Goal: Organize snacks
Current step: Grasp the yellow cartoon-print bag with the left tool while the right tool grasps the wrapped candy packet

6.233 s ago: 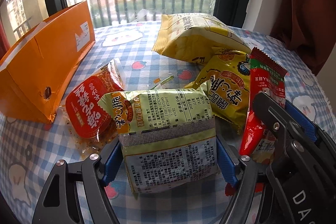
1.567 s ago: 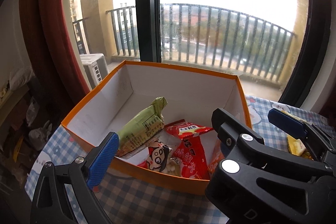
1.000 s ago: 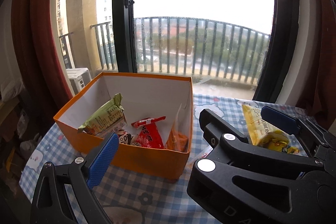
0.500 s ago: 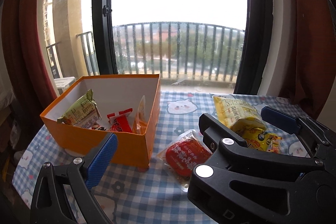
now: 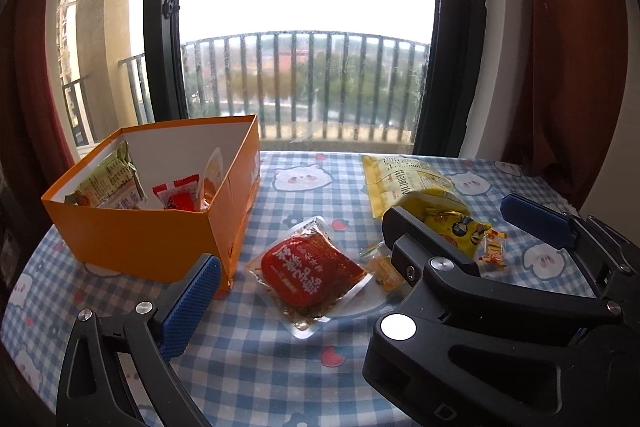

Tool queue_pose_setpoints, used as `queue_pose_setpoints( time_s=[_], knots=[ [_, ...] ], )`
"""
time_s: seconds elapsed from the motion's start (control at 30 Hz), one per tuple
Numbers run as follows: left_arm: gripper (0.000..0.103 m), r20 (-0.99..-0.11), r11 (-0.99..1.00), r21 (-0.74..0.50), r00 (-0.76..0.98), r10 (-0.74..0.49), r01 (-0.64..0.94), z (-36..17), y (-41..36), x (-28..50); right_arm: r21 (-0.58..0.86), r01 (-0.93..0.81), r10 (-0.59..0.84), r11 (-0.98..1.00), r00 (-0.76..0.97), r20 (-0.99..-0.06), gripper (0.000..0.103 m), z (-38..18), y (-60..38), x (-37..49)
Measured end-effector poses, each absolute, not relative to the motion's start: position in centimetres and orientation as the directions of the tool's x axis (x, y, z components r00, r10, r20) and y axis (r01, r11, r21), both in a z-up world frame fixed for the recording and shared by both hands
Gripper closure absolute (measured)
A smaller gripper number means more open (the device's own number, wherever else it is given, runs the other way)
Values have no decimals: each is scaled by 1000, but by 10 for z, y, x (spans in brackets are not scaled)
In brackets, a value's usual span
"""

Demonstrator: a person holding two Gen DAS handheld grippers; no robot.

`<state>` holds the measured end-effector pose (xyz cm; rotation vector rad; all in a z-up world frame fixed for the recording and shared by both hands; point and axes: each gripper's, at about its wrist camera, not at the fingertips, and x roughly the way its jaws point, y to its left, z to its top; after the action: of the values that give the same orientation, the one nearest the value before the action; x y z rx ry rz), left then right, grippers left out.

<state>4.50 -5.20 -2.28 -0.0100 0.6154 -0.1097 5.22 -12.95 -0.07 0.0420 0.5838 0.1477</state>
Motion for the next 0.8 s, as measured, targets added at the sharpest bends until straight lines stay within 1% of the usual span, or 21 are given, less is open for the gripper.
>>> queue_pose_setpoints(
  time_s=[0.43, 0.63, 0.8],
  knots=[
    [1, -631, 988, -61, 762, -148, 142, -58, -93, 52, 95, -62, 106, 994, 807, -581, 13, -38, -170, 52],
    [1, -663, 984, -37, 733, -154, 174, -71, -119, 62, 82, -25, 70, 996, 799, -597, 13, -50, -194, 55],
    [1, -672, 977, 12, 726, -148, 211, -75, -144, 72, 75, 10, 38, 997, 789, -613, 13, -58, -215, 61]
  ],
)
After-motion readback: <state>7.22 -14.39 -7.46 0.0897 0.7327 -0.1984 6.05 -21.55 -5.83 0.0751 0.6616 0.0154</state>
